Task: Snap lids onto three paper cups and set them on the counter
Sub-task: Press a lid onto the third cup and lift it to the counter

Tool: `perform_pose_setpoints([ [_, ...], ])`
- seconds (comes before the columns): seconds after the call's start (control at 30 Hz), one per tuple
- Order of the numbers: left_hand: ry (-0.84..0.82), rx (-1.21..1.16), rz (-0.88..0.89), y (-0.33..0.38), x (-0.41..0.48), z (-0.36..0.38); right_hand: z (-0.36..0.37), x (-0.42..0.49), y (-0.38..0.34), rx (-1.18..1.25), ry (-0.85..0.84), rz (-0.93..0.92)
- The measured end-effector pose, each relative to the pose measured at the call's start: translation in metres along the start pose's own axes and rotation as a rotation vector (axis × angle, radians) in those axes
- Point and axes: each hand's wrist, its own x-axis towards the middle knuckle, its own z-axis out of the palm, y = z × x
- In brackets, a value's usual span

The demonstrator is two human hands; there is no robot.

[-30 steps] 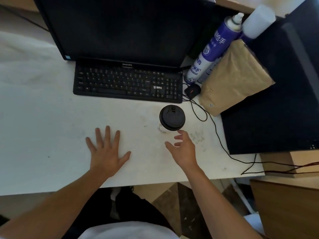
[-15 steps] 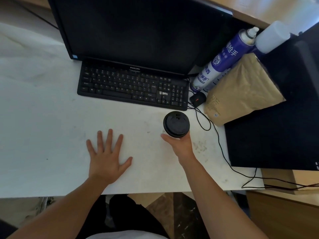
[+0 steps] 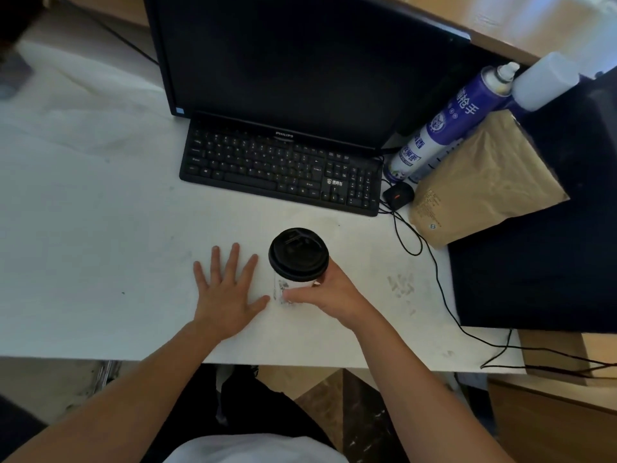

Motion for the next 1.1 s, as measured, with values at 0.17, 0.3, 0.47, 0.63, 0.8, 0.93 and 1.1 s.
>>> perform_pose_setpoints([
  [0.17,0.05,-0.985,0.049,-0.005,-0.019,-0.075,0.007,-0.014,-0.001,0.001,-0.142,0.019],
  [0.3,0.131,-0.719,0.426,0.005,-0.053,-0.125,0.012,-0.023,-0.006,0.012,-0.256,0.008],
  [0.47,0.1,-0.499,0.533,0.006,-0.072,-0.15,0.017,-0.033,-0.016,-0.07,-0.391,-0.033],
  [0.63,0.206,-0.474,0.501,0.01,-0.089,-0.158,0.031,-0.044,-0.026,-0.081,-0.363,-0.146],
  [0.8,0.346,-0.577,0.46,0.024,-0.101,-0.155,0.047,-0.056,-0.036,0.03,-0.263,-0.356],
  [0.93,0.464,-0.661,0.391,0.04,-0.105,-0.15,0.059,-0.061,-0.042,0.024,-0.122,-0.439],
  [1.1,0.633,-0.75,0.281,0.061,-0.103,-0.149,0.063,-0.054,-0.043,0.045,-0.012,-0.427],
])
